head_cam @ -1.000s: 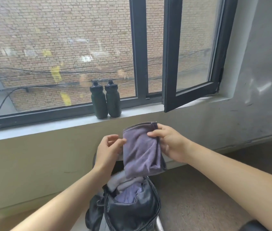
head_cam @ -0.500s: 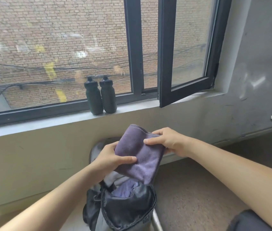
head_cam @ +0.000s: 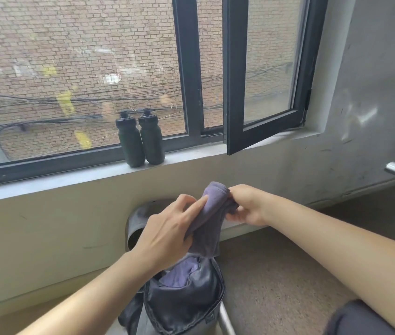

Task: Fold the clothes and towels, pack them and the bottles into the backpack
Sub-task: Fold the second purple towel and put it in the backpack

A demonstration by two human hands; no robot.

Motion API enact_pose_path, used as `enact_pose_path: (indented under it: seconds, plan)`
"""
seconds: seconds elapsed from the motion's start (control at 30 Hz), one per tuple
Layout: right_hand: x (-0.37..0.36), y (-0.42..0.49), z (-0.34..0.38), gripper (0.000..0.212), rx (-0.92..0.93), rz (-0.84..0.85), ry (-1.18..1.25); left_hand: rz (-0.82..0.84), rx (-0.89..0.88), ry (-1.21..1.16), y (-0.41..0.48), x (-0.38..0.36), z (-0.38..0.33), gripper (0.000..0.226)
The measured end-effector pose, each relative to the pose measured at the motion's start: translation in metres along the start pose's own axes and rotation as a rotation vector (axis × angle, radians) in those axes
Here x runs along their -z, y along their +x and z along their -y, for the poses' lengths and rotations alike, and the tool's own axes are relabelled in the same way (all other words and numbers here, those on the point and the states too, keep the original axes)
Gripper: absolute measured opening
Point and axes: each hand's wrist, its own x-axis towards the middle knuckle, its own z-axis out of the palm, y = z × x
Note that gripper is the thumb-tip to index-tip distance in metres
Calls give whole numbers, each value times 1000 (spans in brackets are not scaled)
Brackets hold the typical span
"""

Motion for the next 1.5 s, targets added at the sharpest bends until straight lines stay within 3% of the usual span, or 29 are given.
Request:
enact_pose_path:
  seconds: [0.13,0.27,0.4,0.5,0.63,0.77,0.87,1.0,1.1,1.23,1.33,1.5]
  plan:
    - [4,-5,8,33,-76,92,107,34,-29,100,0,-4,-2,97]
    - [7,-7,7,67,-50,224,-119,20,-33,157,1,-5,-2,97]
    - [1,-9,1,40,50,199,-259,-15,-74,160,2,-7,-3,85]
    - [3,-8,3,27,64,143,-167,-81,63,-43,0,-5,-2,82]
    - [7,-7,9,25,58,155,89,-251,290,-671,0,4,8,67]
    - [10,-4,12,28,65,201,260,-143,412,-1170,2,14,11,53]
    - [9,-3,14,24,73,199,342,-111,421,-1289,3,18,5,32]
    - [10,-6,15,19,49,181,381,-164,426,-1171,5,24,4,12]
    - [10,-5,12,19,31,192,298,-245,459,-1182,8,23,4,15]
    - [10,-4,9,20,20,191,288,-261,460,-1324,10,21,5,37]
    - [11,-3,8,22,39,181,270,-120,488,-1431,11,24,8,32]
    - [17,-6,3,22,148,214,156,153,650,-1572,8,22,22,64]
